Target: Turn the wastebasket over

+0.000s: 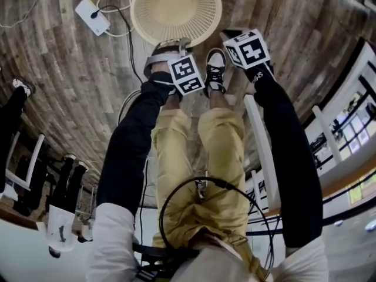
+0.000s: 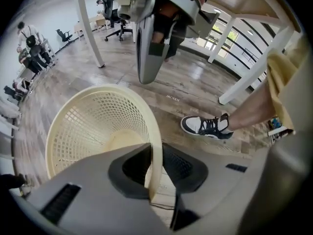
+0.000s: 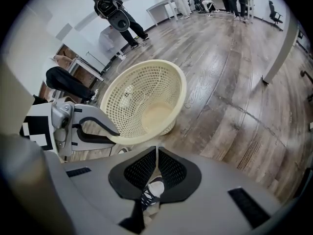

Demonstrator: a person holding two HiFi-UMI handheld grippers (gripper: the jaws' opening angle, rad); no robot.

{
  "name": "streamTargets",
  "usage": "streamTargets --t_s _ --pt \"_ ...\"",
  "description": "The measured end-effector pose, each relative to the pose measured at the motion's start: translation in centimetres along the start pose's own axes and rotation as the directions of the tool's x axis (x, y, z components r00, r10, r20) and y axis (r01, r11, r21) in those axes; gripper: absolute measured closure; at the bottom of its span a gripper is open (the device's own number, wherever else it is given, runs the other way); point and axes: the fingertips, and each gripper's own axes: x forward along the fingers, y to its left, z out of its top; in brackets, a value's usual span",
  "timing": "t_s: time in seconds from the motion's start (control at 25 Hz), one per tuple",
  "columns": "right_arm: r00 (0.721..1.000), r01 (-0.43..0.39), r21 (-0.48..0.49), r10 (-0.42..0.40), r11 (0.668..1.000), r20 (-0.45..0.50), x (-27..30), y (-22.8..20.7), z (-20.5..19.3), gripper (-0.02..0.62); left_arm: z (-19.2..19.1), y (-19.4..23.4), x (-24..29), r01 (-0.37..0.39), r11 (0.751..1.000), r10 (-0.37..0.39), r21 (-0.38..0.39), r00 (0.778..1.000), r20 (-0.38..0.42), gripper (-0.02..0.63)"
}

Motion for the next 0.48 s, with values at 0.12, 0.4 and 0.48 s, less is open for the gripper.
streamTargets --t_s 0.12,0.4,0.48 --pt "1.000 -0.002 0.006 0.002 1.000 -0.006 0.4 -0.1 -0.3 0.566 -1.3 0.1 1.0 0.011 0.999 -0.012 -0.049 1.000 -0.012 0.534" --pt "1.000 -0.006 0.009 0.007 1.000 -0.019 0.6 0.5 -0.2 0.566 -3.0 0.1 1.7 0.041 0.995 -0.042 -0.089 0.999 -0.016 0.528" --pt "1.000 -0.007 0.009 0.007 1.000 -0.019 0.4 0.7 0.1 0.566 -2.9 0.1 1.6 0.070 0.990 -0.072 -0.123 0.997 -0.005 0.520"
